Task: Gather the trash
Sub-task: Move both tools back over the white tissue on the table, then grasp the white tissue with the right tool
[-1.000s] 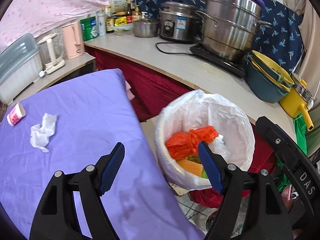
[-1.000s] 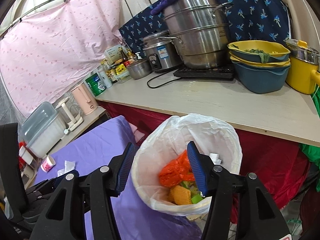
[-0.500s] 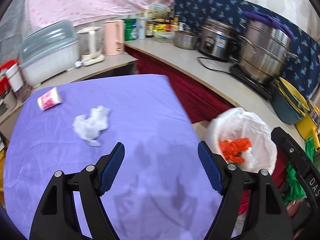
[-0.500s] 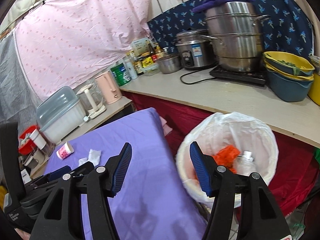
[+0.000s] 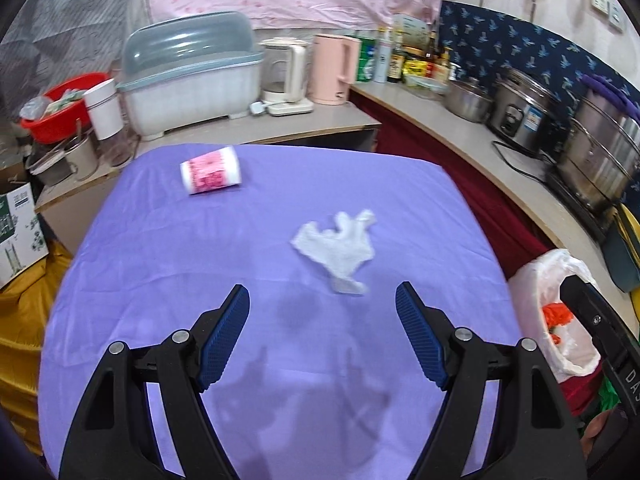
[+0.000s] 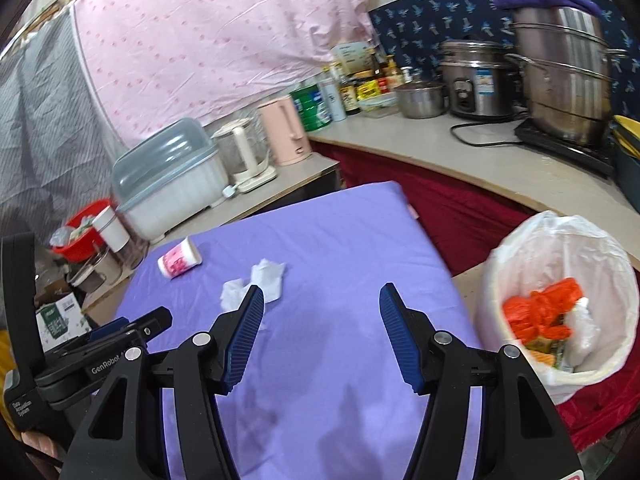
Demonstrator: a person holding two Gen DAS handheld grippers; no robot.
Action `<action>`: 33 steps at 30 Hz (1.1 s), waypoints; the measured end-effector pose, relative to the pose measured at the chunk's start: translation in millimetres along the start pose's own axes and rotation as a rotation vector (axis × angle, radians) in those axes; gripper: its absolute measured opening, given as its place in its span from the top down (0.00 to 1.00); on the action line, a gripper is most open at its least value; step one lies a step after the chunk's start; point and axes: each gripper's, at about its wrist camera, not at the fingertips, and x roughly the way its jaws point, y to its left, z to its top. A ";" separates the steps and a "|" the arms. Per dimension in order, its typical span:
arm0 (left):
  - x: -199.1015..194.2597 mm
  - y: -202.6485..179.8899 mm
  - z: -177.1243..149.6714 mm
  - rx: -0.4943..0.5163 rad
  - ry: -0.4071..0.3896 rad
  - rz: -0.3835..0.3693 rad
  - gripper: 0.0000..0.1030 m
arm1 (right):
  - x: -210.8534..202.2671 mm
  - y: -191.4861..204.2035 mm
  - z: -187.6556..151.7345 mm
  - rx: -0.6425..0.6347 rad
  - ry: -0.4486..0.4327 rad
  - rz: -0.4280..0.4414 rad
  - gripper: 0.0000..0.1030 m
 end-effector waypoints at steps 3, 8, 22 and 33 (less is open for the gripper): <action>6.7 30.5 3.1 -0.018 0.001 0.042 0.30 | 20.3 25.8 -4.5 -0.029 0.028 0.022 0.43; 19.0 73.9 8.8 -0.050 0.010 0.093 0.30 | 55.9 55.9 -11.8 -0.054 0.081 0.048 0.43; 83.2 146.0 41.6 -0.108 0.031 0.149 0.26 | 163.5 107.4 -28.6 -0.102 0.205 0.072 0.43; 152.5 176.2 81.5 -0.053 0.011 0.125 0.17 | 228.4 99.1 -29.7 -0.080 0.260 0.034 0.77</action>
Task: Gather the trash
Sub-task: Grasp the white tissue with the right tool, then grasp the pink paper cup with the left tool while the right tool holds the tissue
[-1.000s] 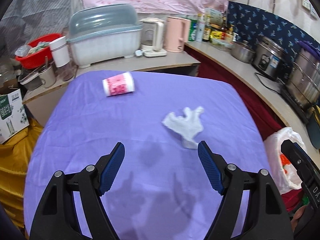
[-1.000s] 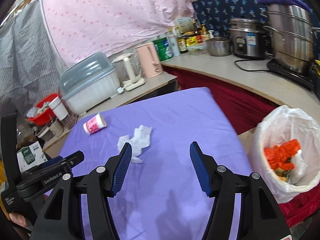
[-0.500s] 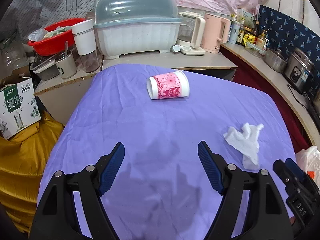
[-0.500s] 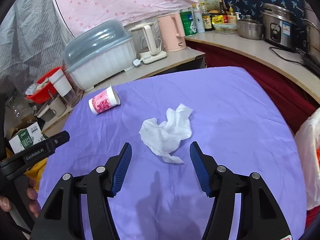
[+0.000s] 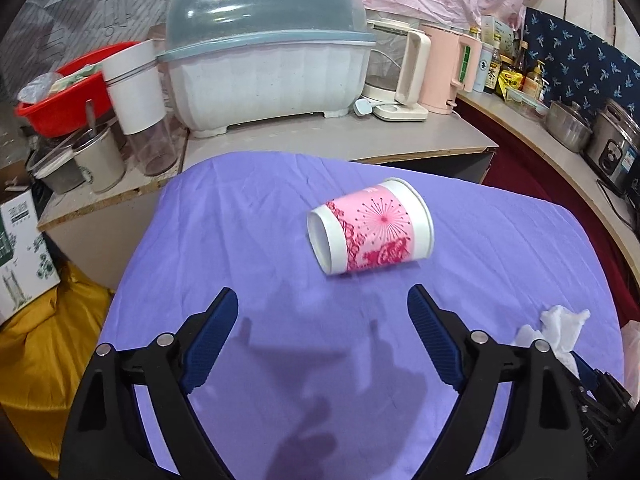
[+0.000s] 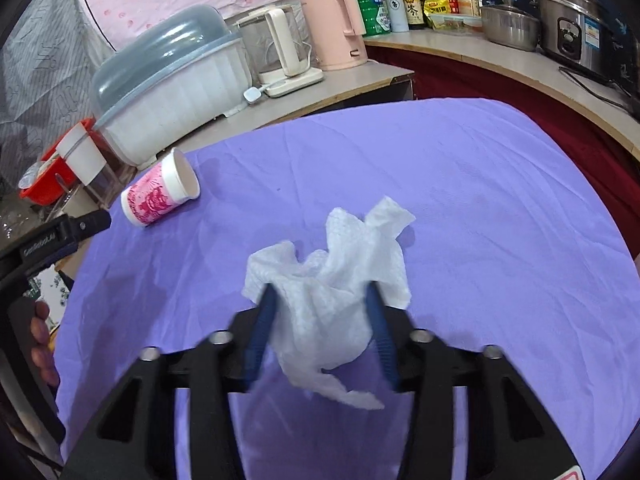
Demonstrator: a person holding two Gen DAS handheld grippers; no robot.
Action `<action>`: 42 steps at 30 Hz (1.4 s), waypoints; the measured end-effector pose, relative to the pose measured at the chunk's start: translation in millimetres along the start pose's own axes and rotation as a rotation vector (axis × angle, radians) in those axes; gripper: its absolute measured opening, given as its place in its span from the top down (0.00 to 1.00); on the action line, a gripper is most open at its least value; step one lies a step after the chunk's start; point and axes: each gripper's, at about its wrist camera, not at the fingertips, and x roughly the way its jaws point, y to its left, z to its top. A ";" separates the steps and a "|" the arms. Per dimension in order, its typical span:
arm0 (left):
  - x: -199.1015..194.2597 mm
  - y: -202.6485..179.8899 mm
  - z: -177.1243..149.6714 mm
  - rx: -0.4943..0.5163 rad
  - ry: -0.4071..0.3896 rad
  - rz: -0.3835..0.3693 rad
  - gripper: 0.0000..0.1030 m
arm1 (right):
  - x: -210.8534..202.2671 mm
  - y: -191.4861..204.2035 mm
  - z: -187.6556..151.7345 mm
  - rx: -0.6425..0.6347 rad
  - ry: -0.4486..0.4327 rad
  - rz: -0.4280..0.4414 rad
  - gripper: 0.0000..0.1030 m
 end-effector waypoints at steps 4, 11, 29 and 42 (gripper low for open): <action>24.7 5.5 7.2 0.019 0.004 0.010 0.17 | -0.9 4.4 12.1 0.002 -0.028 0.046 0.94; 42.6 14.6 16.3 -0.015 0.006 -0.037 0.17 | 18.5 47.9 77.5 -0.062 -0.085 0.126 0.94; 60.0 13.8 29.6 -0.016 0.025 -0.155 0.37 | 94.1 109.4 94.7 -0.179 0.028 0.322 0.94; 11.8 -48.9 -11.3 0.097 0.075 -0.280 0.57 | 16.0 66.5 40.5 -0.183 0.027 0.308 0.93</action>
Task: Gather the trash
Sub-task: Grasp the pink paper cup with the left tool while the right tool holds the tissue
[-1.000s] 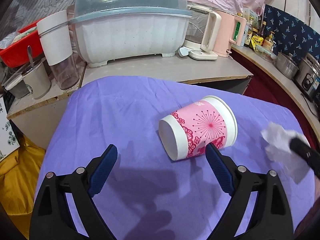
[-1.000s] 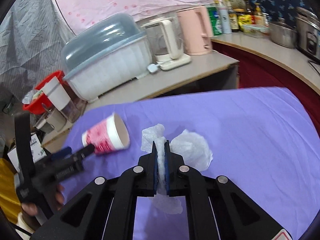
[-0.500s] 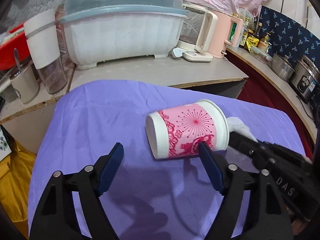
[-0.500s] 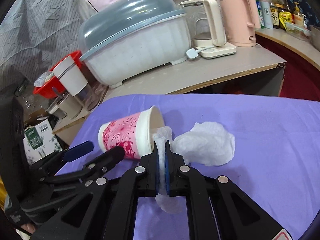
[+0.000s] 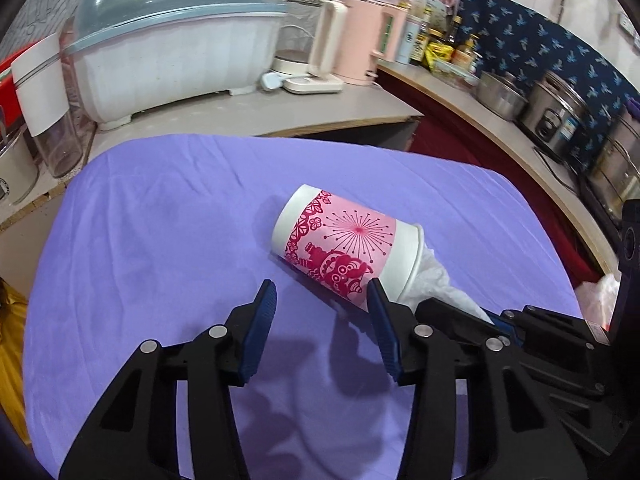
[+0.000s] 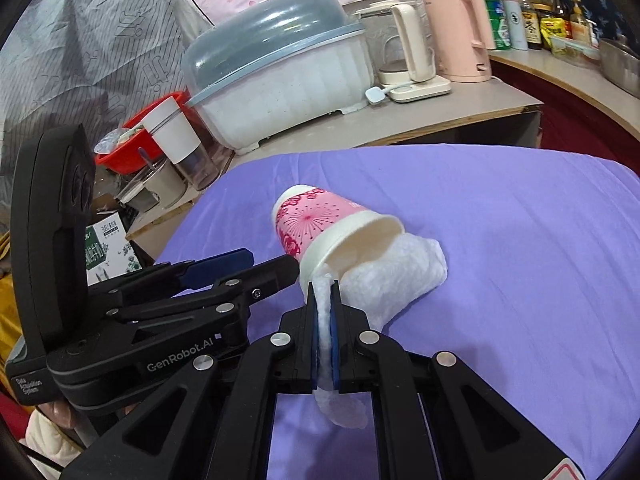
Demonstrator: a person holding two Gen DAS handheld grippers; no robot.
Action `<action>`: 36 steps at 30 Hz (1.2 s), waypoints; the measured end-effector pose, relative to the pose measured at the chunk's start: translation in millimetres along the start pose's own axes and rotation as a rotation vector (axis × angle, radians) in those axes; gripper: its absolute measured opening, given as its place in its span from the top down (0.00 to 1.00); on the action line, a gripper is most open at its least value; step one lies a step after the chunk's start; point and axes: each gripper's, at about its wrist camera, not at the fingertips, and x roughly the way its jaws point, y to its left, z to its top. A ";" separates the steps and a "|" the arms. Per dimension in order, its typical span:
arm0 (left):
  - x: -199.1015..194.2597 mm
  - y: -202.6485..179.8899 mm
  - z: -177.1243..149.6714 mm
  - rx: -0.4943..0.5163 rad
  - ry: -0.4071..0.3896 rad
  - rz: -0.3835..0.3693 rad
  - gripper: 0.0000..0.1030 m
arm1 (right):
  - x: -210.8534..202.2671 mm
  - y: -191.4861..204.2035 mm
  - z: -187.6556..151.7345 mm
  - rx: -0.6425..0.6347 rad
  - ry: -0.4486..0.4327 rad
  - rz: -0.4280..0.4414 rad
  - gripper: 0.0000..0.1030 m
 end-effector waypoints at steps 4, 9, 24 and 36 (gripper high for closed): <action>-17.0 -36.1 -24.5 0.038 0.016 -0.031 0.57 | -41.9 -7.5 -27.8 0.015 -0.006 -0.020 0.93; -37.1 -86.7 -64.1 0.097 0.048 -0.049 0.57 | -95.9 -22.0 -73.0 0.060 -0.004 -0.068 0.93; -72.9 -173.7 -110.1 0.091 -0.014 0.106 0.29 | -225.0 -99.7 -155.5 0.290 -0.103 -0.209 0.94; -38.6 -151.8 -95.4 0.013 0.021 0.231 0.49 | -232.9 -123.8 -159.4 0.335 -0.135 -0.217 0.94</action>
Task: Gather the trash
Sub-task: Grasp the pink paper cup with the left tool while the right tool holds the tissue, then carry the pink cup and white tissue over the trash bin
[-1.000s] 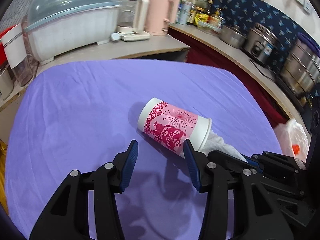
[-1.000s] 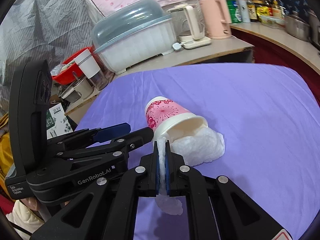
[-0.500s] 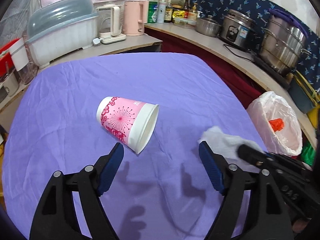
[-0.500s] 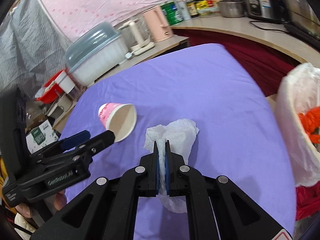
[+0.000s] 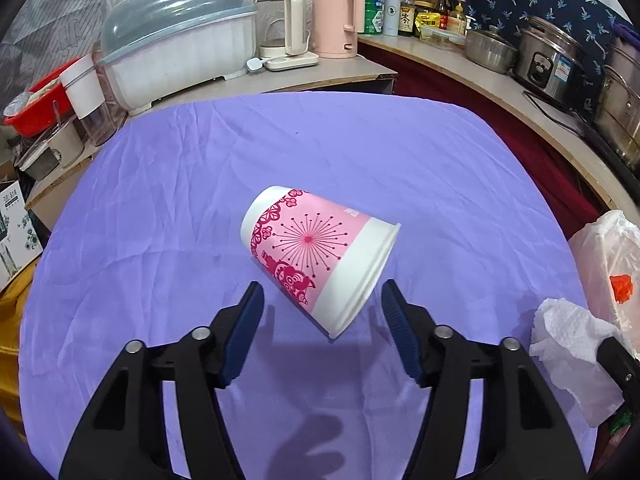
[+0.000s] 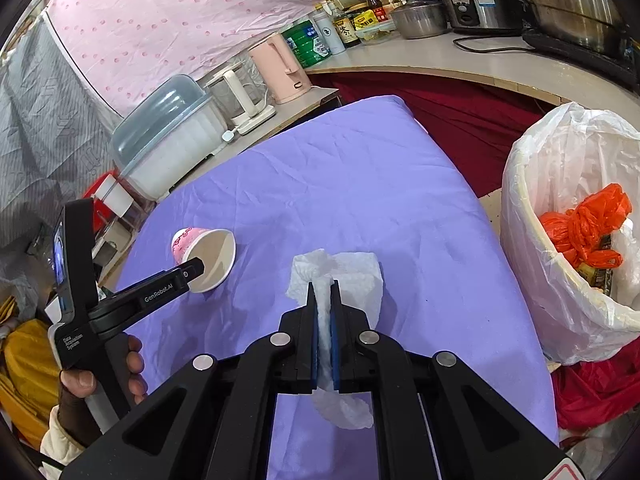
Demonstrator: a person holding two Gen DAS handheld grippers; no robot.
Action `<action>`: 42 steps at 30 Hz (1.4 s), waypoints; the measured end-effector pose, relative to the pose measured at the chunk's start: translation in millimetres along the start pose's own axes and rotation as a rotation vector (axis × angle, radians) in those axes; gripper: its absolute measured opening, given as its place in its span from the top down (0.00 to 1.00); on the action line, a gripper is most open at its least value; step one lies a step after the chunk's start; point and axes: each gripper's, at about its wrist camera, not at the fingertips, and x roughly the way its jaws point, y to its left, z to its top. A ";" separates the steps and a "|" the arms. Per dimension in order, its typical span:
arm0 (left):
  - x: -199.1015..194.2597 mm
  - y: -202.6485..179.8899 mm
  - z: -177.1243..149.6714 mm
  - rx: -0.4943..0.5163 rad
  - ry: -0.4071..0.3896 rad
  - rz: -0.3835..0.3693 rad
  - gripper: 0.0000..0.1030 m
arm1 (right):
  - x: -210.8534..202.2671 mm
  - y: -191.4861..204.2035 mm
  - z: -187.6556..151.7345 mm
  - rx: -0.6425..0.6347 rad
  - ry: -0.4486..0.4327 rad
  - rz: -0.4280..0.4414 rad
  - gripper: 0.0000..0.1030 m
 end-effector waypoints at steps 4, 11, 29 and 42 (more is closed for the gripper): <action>3.1 3.3 -0.5 -0.008 0.019 -0.014 0.68 | 4.8 -0.6 0.2 0.008 0.002 0.004 0.94; -9.9 4.5 -1.9 0.002 0.017 -0.052 0.92 | 1.7 3.1 0.3 0.007 -0.006 0.016 0.94; -100.1 -110.8 -3.2 0.173 -0.076 -0.265 0.97 | -87.2 -39.8 21.1 0.050 -0.175 -0.032 0.94; -123.0 -245.2 -21.6 0.336 -0.072 -0.403 0.97 | -143.7 -130.7 36.7 0.118 -0.256 -0.166 0.94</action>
